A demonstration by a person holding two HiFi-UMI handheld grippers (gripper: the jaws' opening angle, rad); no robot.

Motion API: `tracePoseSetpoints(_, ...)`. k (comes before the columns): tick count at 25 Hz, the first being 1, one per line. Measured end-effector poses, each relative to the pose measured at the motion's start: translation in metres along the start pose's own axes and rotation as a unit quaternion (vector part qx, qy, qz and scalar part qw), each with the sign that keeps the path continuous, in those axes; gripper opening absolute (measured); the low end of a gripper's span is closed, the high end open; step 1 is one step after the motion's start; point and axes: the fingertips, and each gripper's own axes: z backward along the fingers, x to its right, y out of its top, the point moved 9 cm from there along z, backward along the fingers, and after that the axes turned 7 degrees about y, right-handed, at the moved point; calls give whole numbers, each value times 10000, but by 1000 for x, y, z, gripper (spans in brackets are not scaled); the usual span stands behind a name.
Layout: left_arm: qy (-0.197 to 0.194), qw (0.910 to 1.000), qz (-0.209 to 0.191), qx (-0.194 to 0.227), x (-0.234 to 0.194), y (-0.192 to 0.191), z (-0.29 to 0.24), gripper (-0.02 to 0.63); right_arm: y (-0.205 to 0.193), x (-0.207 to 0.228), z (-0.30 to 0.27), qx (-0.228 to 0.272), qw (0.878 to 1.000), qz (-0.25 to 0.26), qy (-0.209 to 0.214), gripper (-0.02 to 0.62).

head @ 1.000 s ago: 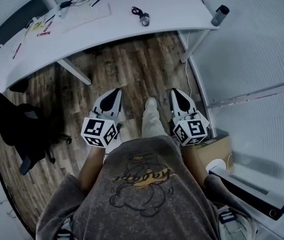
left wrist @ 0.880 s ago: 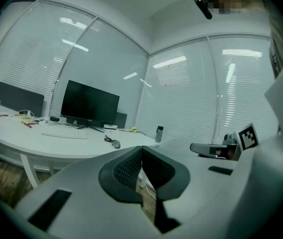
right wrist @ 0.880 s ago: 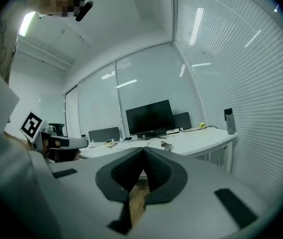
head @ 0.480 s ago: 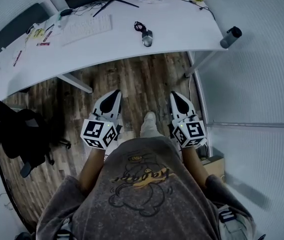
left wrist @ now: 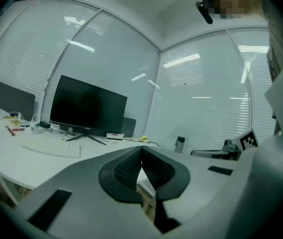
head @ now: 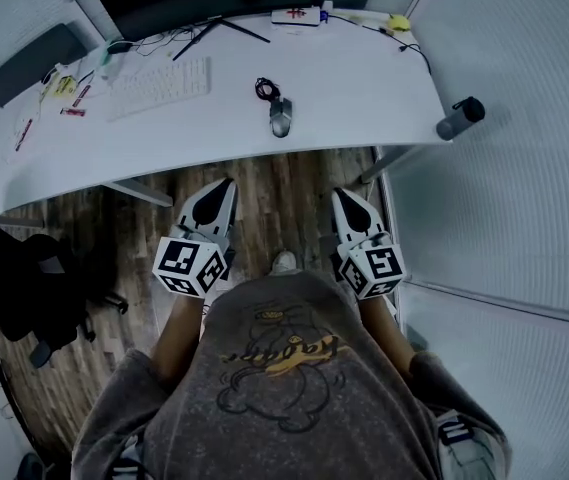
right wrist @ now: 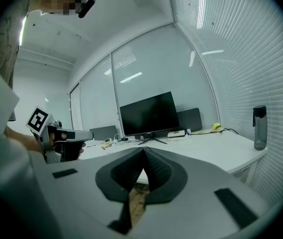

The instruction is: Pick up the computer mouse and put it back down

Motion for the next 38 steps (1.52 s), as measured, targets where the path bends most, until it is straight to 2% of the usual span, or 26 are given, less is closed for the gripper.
tracePoseSetpoints(5, 374, 9993, 50, 68, -2, 9, -34, 18, 16, 30, -20, 10, 9998, 50, 180, 6)
tracePoseSetpoints(10, 505, 9987, 12, 19, -5, 12, -48, 20, 17, 46, -32, 9, 9998, -36, 193, 6)
tracePoseSetpoints(18, 477, 9988, -108, 55, -10, 25, -85, 20, 23, 73, -49, 116, 9999, -106, -28, 6)
tracePoseSetpoints(27, 249, 9994, -247, 76, -16, 39, -126, 20, 34, 96, -70, 223, 9994, -105, -254, 6)
tracePoseSetpoints(31, 137, 9996, -254, -51, -20, 40, -140, 21, 34, 101, -79, 213, 9993, -130, -278, 6)
tracePoseSetpoints(32, 68, 9996, -235, -122, -21, 38, -144, 28, 34, 102, -81, 206, 9993, -138, -285, 6)
tracePoseSetpoints(34, -37, 9995, -208, -237, -24, 36, -152, 105, 33, 104, -85, 191, 9993, -153, -299, 6)
tracePoseSetpoints(38, -39, 9991, -230, -351, -28, 33, -165, 181, 33, 107, -91, 184, 9991, -186, -332, 6)
